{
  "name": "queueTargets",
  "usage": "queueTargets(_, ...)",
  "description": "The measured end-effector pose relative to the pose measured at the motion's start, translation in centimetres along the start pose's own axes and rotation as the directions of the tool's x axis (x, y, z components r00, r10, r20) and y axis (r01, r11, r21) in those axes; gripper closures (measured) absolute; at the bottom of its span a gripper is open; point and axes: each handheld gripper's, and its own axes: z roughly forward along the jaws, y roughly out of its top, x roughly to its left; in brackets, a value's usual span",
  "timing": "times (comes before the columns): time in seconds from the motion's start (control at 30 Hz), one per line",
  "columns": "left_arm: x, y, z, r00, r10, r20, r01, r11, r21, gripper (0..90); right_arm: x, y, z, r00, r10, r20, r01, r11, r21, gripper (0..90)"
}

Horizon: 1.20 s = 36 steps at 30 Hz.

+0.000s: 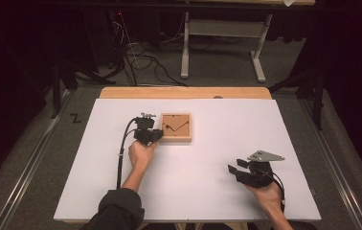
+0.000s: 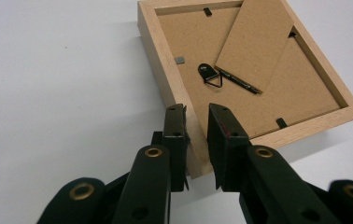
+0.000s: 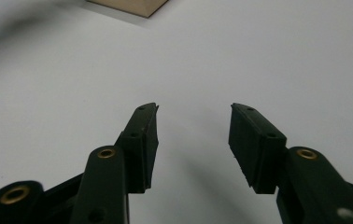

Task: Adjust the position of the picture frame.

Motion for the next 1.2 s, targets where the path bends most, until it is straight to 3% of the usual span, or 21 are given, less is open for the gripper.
queueTargets(0.1, -0.4, 0.0, -0.1, 0.9999, 0.011, -0.003, -0.011, 0.9999, 0.009, 77.6, -0.5, 0.2, -0.5, 0.9995, 0.02, -0.023, -0.02, 1.0, -0.015, 59.7)
queueTargets(0.3, -0.9, -0.3, -0.2, 0.9997, 0.022, 0.01, -0.022, 0.9996, 0.016, 77.6, -1.2, 0.2, -0.7, 0.9969, 0.07, -0.036, -0.071, 0.997, -0.028, 61.6)
queueTargets(0.83, -3.1, -1.2, -0.8, 0.9956, 0.075, 0.056, -0.077, 0.9964, 0.037, 77.4, -0.9, 0.4, -0.3, 0.9968, 0.064, -0.048, -0.064, 0.998, 0.002, 63.8)
queueTargets(1.0, -3.6, -2.1, -1.0, 0.9937, 0.059, 0.095, -0.061, 0.998, 0.018, 77.2, -1.0, 0.4, -0.4, 0.9972, 0.062, -0.043, -0.062, 0.998, -0.001, 63.8)
queueTargets(1.2, -4.3, -2.8, -1.4, 0.9913, 0.067, 0.113, -0.069, 0.9975, 0.015, 76.7, -0.9, 0.4, 0.0, 0.9955, 0.077, -0.055, -0.076, 0.997, 0.011, 63.9)
